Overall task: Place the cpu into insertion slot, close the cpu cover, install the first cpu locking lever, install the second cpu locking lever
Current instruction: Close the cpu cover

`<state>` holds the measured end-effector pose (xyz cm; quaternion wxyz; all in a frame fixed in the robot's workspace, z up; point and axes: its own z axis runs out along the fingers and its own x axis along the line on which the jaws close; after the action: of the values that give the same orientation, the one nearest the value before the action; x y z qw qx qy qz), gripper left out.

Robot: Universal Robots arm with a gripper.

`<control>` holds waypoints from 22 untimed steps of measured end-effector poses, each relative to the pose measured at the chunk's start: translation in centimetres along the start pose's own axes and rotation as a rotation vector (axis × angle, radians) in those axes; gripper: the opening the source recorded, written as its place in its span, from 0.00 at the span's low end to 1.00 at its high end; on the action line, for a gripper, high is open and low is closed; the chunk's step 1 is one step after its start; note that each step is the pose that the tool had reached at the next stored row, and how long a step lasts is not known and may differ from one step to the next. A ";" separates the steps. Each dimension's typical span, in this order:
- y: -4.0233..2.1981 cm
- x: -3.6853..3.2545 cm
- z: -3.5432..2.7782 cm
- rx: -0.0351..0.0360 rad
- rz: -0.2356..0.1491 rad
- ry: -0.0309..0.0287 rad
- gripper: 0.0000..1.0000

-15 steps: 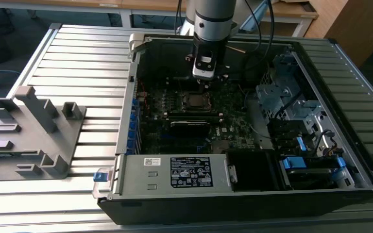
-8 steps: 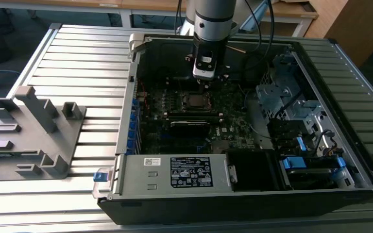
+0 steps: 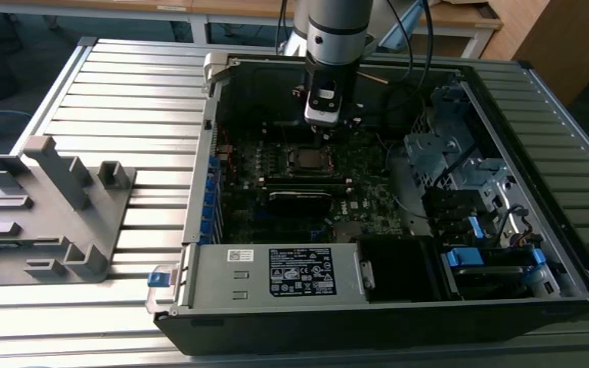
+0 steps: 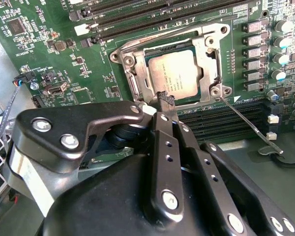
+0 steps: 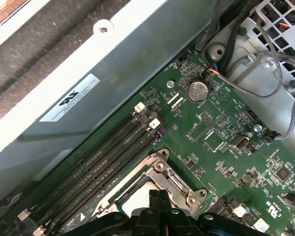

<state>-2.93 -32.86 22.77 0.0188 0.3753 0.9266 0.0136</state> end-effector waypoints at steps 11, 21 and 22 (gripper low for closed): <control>0.00 0.00 0.11 -0.0043 -0.172 0.0068 0.10; -0.01 0.00 0.23 -0.0085 -0.347 0.0137 0.10; -0.01 0.01 0.25 -0.0091 -0.365 0.0144 0.10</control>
<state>-2.92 -32.86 22.52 0.0160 0.2006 0.9794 0.0168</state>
